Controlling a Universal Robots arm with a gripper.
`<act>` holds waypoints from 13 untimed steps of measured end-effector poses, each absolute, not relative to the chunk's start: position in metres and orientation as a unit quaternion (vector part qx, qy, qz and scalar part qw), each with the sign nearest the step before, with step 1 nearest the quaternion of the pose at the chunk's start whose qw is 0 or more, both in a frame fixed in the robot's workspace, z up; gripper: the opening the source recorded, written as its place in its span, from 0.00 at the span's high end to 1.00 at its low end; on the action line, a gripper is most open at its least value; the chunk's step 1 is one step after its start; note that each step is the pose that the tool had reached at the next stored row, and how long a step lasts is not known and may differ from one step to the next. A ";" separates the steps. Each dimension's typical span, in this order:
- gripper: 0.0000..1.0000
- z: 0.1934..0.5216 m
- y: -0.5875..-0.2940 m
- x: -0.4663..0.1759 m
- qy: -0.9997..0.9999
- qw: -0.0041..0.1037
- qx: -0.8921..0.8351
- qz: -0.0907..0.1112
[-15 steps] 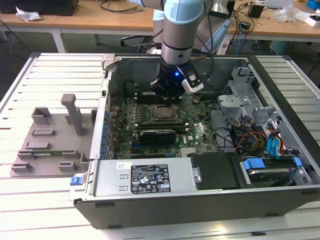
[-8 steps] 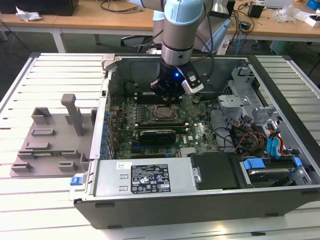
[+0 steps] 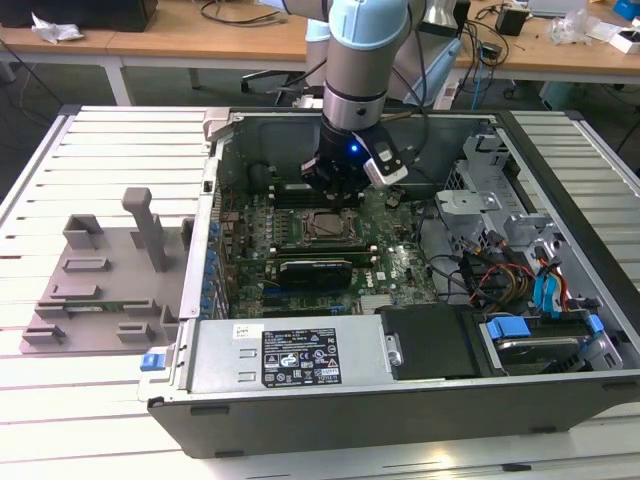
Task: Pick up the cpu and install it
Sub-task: 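Install the first cpu locking lever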
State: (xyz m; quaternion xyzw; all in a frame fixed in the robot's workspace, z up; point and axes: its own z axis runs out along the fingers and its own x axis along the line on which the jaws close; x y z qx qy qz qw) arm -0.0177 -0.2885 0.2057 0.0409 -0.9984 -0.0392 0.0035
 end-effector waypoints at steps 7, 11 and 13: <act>0.89 0.212 -0.292 -0.018 -0.999 0.003 0.041 -0.020; 0.89 0.212 -0.297 -0.019 -0.999 0.004 0.041 0.005; 0.89 0.212 -0.300 -0.019 -0.999 0.005 0.041 0.016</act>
